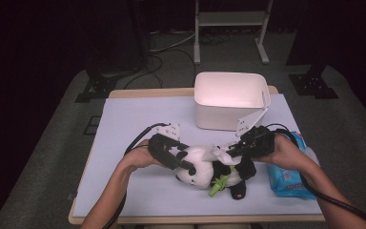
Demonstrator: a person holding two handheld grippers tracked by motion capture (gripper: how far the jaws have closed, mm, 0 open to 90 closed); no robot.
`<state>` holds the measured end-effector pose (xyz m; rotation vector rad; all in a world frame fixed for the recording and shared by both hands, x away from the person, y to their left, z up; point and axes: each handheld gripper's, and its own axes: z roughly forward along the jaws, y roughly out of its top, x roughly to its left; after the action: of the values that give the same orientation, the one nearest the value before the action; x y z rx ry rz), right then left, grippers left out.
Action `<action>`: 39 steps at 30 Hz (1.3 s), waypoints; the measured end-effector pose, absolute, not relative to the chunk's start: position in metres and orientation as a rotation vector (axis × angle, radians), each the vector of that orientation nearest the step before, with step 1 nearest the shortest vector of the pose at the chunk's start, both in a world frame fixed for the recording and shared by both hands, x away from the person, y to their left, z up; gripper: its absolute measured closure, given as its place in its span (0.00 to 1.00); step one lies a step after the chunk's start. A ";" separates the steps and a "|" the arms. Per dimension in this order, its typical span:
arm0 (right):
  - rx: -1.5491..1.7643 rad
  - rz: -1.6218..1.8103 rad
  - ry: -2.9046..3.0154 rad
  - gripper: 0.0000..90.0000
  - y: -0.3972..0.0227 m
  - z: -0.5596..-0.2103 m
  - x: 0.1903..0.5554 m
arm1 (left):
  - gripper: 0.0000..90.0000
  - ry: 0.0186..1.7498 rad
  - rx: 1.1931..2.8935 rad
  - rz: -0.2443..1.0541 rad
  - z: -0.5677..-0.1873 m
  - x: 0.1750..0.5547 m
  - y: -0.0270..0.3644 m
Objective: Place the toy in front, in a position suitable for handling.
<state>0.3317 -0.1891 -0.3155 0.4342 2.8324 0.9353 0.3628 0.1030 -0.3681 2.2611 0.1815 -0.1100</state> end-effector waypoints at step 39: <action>0.391 0.971 2.868 0.93 -0.171 -0.326 0.324 | 0.17 0.260 2.409 -0.194 -0.365 0.364 0.064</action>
<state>0.3241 -0.1709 -0.3257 0.3915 2.8683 0.9709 0.3636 0.0642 -0.3650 2.4087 0.2603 -0.1939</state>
